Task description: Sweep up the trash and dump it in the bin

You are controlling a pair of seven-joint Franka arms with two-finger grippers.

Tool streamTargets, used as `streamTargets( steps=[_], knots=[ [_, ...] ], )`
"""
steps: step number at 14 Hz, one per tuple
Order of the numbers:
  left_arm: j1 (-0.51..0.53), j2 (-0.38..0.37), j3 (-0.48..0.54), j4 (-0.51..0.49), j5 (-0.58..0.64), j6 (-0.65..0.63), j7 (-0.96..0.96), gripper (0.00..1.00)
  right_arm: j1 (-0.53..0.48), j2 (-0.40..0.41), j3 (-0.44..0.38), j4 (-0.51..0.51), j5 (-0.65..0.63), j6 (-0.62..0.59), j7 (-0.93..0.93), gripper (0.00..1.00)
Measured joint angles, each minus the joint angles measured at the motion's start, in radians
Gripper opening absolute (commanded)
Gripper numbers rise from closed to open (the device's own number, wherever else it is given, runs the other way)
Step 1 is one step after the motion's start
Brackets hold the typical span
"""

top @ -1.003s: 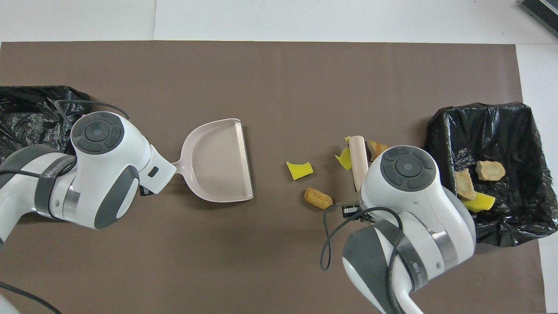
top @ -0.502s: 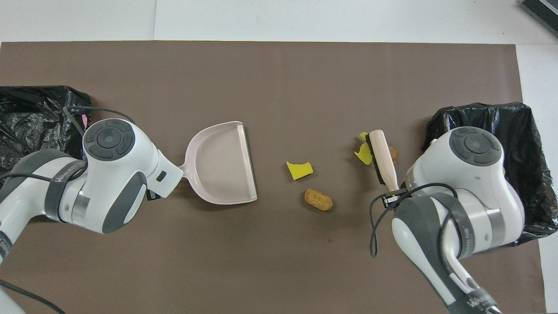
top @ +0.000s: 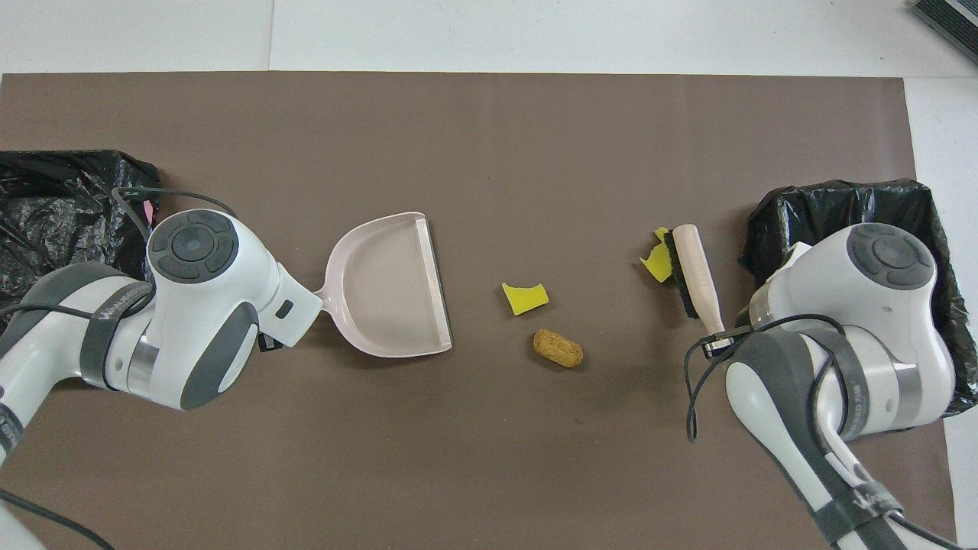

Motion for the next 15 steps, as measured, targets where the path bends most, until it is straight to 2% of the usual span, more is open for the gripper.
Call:
streamTargets(
  steps=[2,5,10,12,15],
  knots=[
    [0.000,0.000,0.000,0.000,0.000,0.001,0.000,0.00,0.052,0.002,0.003,0.031,0.051,0.000,0.002,0.00],
    [0.000,0.000,0.000,0.000,0.000,0.001,-0.001,0.00,0.049,0.002,-0.005,0.094,0.036,-0.052,0.003,0.00],
    [0.000,0.000,0.001,0.000,0.000,0.001,-0.001,0.00,-0.064,0.006,-0.020,0.111,-0.228,-0.078,0.004,0.00],
    [0.000,0.000,0.001,0.000,0.000,0.001,-0.001,0.00,-0.120,0.014,-0.022,0.092,-0.307,-0.047,0.013,0.00],
    [0.000,0.000,0.003,0.000,0.000,0.001,-0.002,0.00,-0.154,0.051,-0.023,0.035,-0.404,0.018,0.140,0.00]
  ],
)
